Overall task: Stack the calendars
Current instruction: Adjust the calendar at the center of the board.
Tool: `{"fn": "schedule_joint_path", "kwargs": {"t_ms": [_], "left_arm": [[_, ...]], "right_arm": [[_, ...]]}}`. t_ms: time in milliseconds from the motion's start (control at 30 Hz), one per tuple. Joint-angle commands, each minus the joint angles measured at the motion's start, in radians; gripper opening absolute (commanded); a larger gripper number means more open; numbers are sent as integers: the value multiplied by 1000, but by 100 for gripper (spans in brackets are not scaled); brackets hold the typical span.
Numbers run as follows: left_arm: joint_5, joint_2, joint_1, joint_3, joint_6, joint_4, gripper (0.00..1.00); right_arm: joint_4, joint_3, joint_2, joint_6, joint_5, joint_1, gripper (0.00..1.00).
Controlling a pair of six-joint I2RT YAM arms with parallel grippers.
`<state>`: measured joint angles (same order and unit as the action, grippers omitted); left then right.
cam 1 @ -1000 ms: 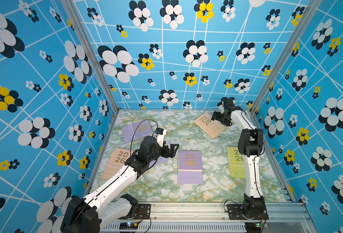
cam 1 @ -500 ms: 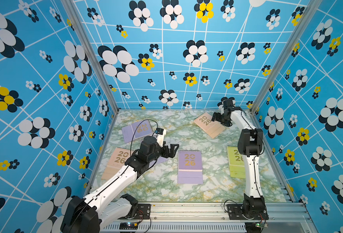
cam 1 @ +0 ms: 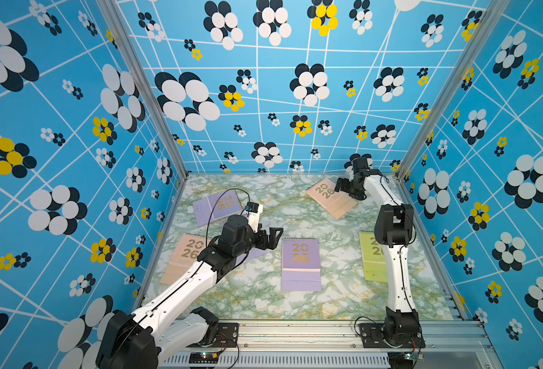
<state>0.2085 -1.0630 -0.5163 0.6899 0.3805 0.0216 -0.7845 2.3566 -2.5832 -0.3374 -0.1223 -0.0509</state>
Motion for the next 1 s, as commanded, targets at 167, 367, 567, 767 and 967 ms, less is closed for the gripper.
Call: {"fn": "schedule_joint_path", "kwargs": {"t_ms": [167, 367, 567, 767, 967], "left_arm": [[-8, -17, 10, 27, 1, 10, 100], [-33, -47, 10, 44, 4, 2, 100], [-55, -134, 10, 100, 6, 0, 100], [-36, -289, 9, 135, 61, 96, 100], [-15, -498, 10, 283, 72, 86, 100]], "right_arm": [[14, -162, 65, -17, -28, -24, 97], [68, -295, 143, -37, -30, -56, 97], [113, -401, 202, -59, -31, -102, 97], [161, -505, 265, -77, -34, -135, 97], [215, -608, 321, -112, -42, -158, 96]]}}
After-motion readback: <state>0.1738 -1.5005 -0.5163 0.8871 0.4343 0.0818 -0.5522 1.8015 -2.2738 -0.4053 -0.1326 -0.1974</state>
